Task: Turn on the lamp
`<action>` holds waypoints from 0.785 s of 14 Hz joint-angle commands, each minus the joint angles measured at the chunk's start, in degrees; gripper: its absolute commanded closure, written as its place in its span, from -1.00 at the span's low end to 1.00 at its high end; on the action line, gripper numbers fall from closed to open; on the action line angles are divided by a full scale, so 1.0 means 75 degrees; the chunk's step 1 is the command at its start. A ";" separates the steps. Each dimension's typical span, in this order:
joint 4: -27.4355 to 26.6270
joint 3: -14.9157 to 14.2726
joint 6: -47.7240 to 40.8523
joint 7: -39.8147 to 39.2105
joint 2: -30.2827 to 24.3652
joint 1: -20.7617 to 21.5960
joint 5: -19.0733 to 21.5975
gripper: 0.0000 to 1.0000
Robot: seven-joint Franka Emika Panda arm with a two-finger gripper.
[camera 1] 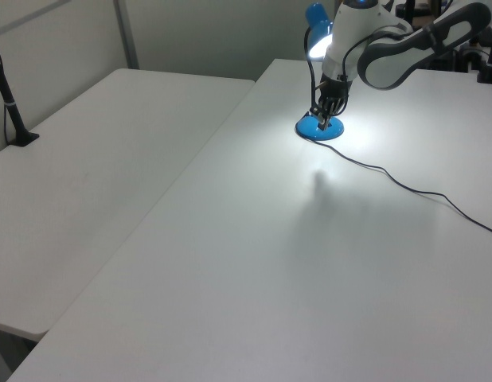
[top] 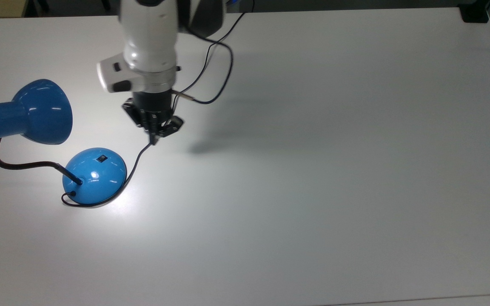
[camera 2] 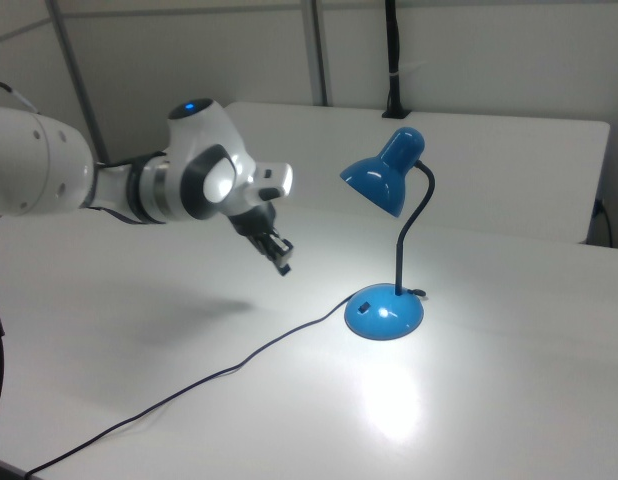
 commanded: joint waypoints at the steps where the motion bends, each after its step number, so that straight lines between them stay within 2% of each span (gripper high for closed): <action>1: -0.0115 0.0308 -0.1083 0.0037 -0.0711 0.0439 -0.0101 0.95; 3: 0.0153 0.0319 -0.1890 -0.0360 -0.0969 0.0697 0.0016 0.95; 5: 0.0714 0.0331 -0.3083 -0.0992 -0.0982 0.0967 0.0180 0.95; 7: 0.1417 0.0331 -0.4662 -0.2252 -0.0982 0.1097 0.0681 0.95; 9: 0.1689 0.0331 -0.5349 -0.2763 -0.1179 0.1120 0.1012 0.95; 11: 0.1713 0.0203 -0.5596 -0.2835 -0.1543 0.1330 0.1036 0.94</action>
